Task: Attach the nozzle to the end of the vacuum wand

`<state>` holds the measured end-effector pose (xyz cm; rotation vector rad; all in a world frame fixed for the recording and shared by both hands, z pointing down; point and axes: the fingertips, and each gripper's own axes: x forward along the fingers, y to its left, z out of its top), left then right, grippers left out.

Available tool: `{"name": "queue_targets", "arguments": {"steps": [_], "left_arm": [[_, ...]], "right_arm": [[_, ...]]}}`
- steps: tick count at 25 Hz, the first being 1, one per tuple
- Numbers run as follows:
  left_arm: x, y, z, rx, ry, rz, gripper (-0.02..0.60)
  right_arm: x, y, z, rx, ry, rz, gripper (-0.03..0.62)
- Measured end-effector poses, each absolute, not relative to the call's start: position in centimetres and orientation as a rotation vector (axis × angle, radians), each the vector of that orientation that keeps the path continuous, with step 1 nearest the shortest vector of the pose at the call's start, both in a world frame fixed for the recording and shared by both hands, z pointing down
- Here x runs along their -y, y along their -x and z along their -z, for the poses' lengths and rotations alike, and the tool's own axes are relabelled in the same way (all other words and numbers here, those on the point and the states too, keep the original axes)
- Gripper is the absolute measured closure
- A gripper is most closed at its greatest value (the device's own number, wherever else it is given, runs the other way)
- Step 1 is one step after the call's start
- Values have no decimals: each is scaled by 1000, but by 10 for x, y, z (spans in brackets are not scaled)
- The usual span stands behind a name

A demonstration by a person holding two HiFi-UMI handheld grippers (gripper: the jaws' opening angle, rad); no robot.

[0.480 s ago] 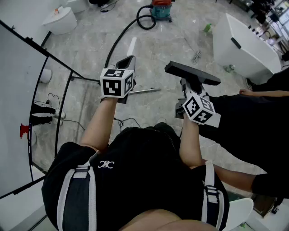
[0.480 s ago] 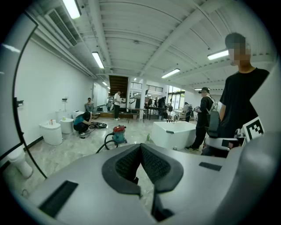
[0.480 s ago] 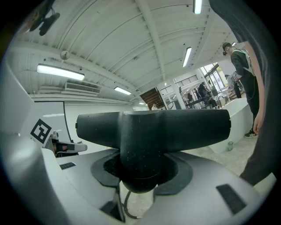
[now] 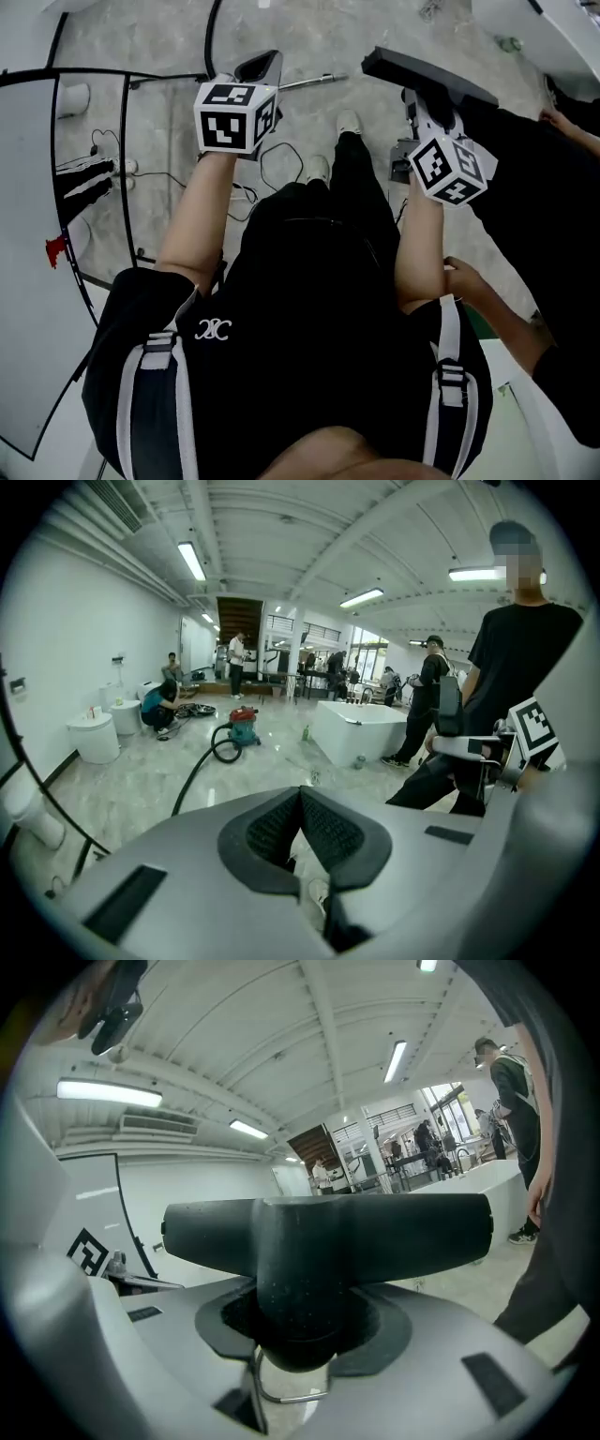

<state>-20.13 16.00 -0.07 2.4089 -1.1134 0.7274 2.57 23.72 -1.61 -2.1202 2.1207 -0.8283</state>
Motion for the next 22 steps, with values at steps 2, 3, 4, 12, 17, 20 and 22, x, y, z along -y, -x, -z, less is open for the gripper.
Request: {"name": "queue_targets", "arguments": {"steps": [2,3,4,12,17,20,22], "left_arm": [[-159,200,-22,1100,-2372,-744,572],[-155,198,-32,1096,-2356,-747,572],[-148,195,-44,1095,-2344,-750,572],[-134,158,-117,1052,-2279,-838,572],[-100,124,-189,1029,-2273,-993,572],[-56,96,-266,1005,-2173,-1063,572],[-49,88,-283,988,-2153,-1083,572]], "right_arm": [[-233,-29,0,-2137,2130,860,416],[-228,-32,-10,-2146,2131,879,416],[-222,-35,-21,-2160,2133,894,416],[-190,-69,-103,-2190,2118,1032,416],[-145,-94,-173,-2250,2016,1142,418],[-109,-114,-221,-2296,1934,1200,419],[-88,-123,-252,-2342,1884,1240,419]]}}
